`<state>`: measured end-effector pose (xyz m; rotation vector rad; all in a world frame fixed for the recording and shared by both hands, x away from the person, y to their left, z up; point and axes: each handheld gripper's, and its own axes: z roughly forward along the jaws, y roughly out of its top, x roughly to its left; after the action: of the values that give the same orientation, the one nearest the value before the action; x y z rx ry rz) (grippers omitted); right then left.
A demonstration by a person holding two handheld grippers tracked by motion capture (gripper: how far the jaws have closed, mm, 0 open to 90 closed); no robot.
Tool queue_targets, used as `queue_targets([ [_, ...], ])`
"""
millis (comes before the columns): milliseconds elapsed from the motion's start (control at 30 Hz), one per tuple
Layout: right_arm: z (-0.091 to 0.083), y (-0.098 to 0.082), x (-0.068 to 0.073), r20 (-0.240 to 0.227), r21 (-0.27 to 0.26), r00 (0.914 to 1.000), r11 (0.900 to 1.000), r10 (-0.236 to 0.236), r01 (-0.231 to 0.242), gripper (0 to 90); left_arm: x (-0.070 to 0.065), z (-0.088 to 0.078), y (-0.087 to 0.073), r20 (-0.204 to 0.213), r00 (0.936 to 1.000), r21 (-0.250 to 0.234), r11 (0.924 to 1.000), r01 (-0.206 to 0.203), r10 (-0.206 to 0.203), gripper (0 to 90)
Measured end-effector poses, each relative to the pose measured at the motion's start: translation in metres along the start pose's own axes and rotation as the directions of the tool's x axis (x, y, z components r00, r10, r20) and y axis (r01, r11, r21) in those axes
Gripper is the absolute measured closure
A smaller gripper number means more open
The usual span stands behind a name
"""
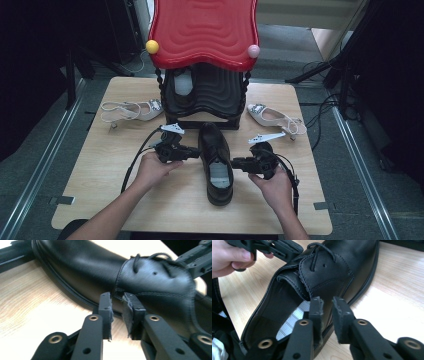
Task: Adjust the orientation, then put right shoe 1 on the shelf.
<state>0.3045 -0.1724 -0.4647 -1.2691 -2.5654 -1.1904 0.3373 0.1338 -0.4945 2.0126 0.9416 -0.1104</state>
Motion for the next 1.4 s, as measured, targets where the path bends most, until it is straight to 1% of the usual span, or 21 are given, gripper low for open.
queue_targets([
  [100, -0.008, 0.002, 0.001, -0.016, -0.023, 0.9998, 1.0, 0.015, -0.016, 73.7, -0.002, -0.01, 0.004, 0.017, 0.9998, -0.023, 0.9997, 0.003, -0.002, 69.0],
  [167, -0.013, 0.004, 0.004, -0.027, -0.031, 0.9993, 0.999, 0.025, -0.026, 72.5, -0.003, -0.016, 0.006, 0.021, 0.9997, -0.024, 0.9996, -0.014, 0.015, 65.5],
  [267, -0.018, 0.007, 0.01, -0.051, -0.038, 0.9979, 0.998, 0.041, -0.043, 68.5, -0.004, -0.025, 0.009, 0.033, 0.9993, -0.018, 0.9997, -0.016, 0.017, 60.9],
  [333, -0.019, 0.009, 0.015, -0.052, -0.04, 0.9977, 0.998, 0.045, -0.047, 64.4, -0.005, -0.034, 0.011, 0.043, 0.9987, -0.039, 0.9989, -0.024, 0.026, 57.9],
  [400, -0.019, 0.01, 0.021, -0.049, -0.041, 0.9981, 0.998, 0.038, -0.04, 60.8, -0.005, -0.037, 0.011, 0.044, 0.9986, -0.04, 0.9988, -0.027, 0.028, 56.6],
  [433, -0.018, 0.01, 0.025, -0.051, -0.039, 0.9978, 0.998, 0.042, -0.044, 59.4, -0.006, -0.042, 0.013, 0.055, 0.9983, -0.043, 0.9989, -0.018, 0.02, 56.9],
  [500, -0.015, 0.012, 0.031, -0.041, -0.02, 0.9983, 0.999, 0.043, -0.044, 59.4, -0.006, -0.048, 0.017, 0.058, 0.9981, -0.027, 0.9994, -0.02, 0.021, 62.0],
  [533, -0.014, 0.013, 0.033, -0.046, -0.01, 0.998, 0.999, 0.042, -0.043, 59.4, -0.007, -0.052, 0.019, 0.063, 0.9975, -0.023, 0.9993, -0.028, 0.03, 65.1],
  [633, -0.009, 0.015, 0.041, -0.064, 0.025, 0.9973, 0.999, 0.034, -0.033, 59.7, -0.01, -0.059, 0.025, 0.049, 0.9969, -0.022, 0.9979, -0.061, 0.062, 73.2],
  [700, -0.006, 0.015, 0.045, -0.073, 0.036, 0.9966, 0.999, 0.037, -0.035, 59.7, -0.01, -0.064, 0.029, 0.045, 0.9967, -0.03, 0.9974, -0.066, 0.067, 79.1],
  [733, -0.005, 0.016, 0.046, -0.077, 0.043, 0.9963, 0.998, 0.038, -0.035, 60.0, -0.01, -0.066, 0.031, 0.051, 0.9965, -0.034, 0.9973, -0.065, 0.067, 83.6],
  [800, -0.002, 0.016, 0.05, -0.083, 0.064, 0.996, 0.997, 0.035, -0.029, 60.0, -0.01, -0.07, 0.035, 0.065, 0.9955, -0.041, 0.997, -0.066, 0.068, 88.3],
  [867, 0.0, 0.016, 0.053, -0.084, 0.077, 0.9955, 0.996, 0.043, -0.036, 60.7, -0.012, -0.074, 0.041, 0.066, 0.9949, -0.033, 0.9968, -0.073, 0.075, 89.2],
  [933, 0.003, 0.017, 0.055, -0.091, 0.089, 0.9944, 0.995, 0.054, -0.046, 60.7, -0.013, -0.077, 0.047, 0.069, 0.9941, -0.041, 0.9959, -0.08, 0.083, 89.2],
  [1033, 0.005, 0.017, 0.057, -0.098, 0.104, 0.9933, 0.993, 0.062, -0.052, 61.2, -0.017, -0.08, 0.058, 0.06, 0.9931, -0.036, 0.9945, -0.098, 0.1, 89.2],
  [1167, 0.009, 0.019, 0.063, -0.103, 0.133, 0.992, 0.989, 0.073, -0.059, 62.1, -0.022, -0.089, 0.077, 0.059, 0.9909, -0.057, 0.9914, -0.118, 0.121, 89.0],
  [1233, 0.012, 0.02, 0.065, -0.104, 0.149, 0.991, 0.986, 0.085, -0.068, 62.2, -0.024, -0.093, 0.085, 0.049, 0.9904, -0.066, 0.9899, -0.126, 0.129, 87.7],
  [1267, 0.014, 0.02, 0.066, -0.103, 0.157, 0.9907, 0.985, 0.089, -0.072, 62.3, -0.024, -0.093, 0.085, 0.049, 0.9904, -0.066, 0.9899, -0.126, 0.129, 87.5],
  [1300, 0.017, 0.021, 0.066, -0.103, 0.167, 0.9903, 0.983, 0.093, -0.075, 62.3, -0.025, -0.097, 0.095, 0.036, 0.9897, -0.072, 0.9881, -0.136, 0.139, 87.0],
  [1367, 0.019, 0.022, 0.067, -0.099, 0.173, 0.9907, 0.982, 0.093, -0.075, 62.2, -0.025, -0.099, 0.099, 0.03, 0.9894, -0.076, 0.9873, -0.14, 0.142, 86.9],
  [1400, 0.024, 0.023, 0.068, -0.094, 0.181, 0.9916, 0.981, 0.088, -0.07, 62.0, -0.025, -0.103, 0.108, 0.024, 0.9883, -0.087, 0.9852, -0.148, 0.15, 86.9],
])
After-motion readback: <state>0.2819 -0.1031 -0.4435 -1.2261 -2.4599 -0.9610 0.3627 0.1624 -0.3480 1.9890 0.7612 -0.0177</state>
